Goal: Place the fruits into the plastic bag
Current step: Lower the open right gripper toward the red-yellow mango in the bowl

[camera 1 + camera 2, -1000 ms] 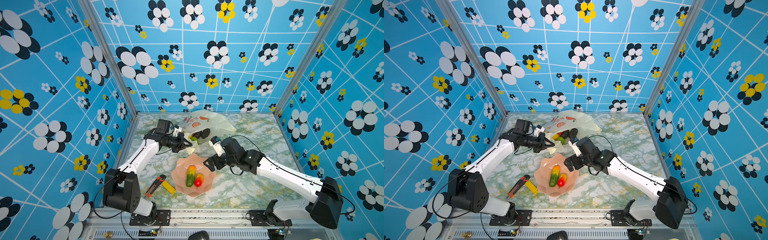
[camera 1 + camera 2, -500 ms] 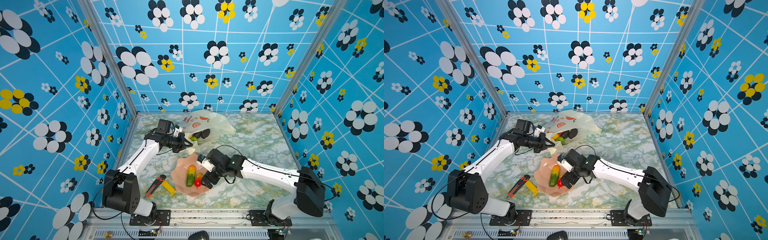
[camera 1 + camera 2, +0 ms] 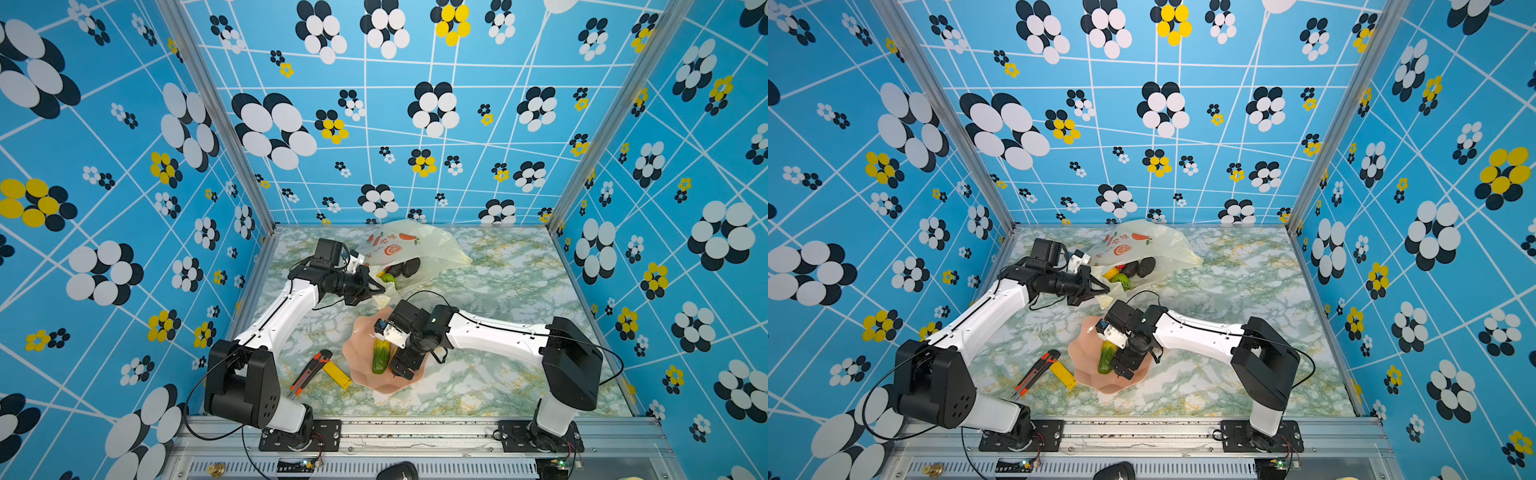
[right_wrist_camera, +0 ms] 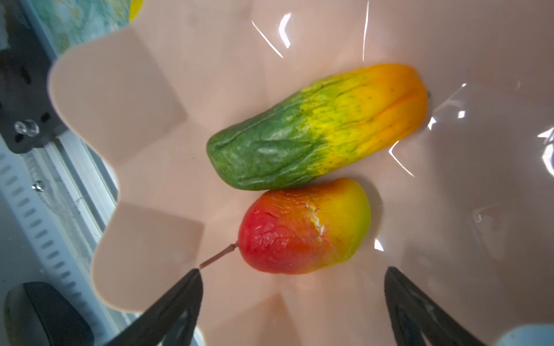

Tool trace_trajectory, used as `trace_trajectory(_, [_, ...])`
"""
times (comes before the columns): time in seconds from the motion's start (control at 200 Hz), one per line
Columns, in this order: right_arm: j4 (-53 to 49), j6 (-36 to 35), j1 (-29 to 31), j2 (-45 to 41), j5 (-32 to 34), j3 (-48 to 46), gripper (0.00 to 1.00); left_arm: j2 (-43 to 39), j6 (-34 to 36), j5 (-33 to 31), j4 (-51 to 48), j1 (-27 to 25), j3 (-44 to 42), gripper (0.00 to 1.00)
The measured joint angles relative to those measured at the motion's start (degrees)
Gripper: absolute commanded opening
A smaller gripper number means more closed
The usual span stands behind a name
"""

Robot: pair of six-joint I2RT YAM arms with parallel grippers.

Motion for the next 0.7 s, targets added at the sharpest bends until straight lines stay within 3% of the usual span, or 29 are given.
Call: trace_trajectory(0.7, [-1.3,1.1,0.9,6.1,1.7,3.0,0.79,0.0,0.0,-0.1,0.0,0.0,-0.4,0.00])
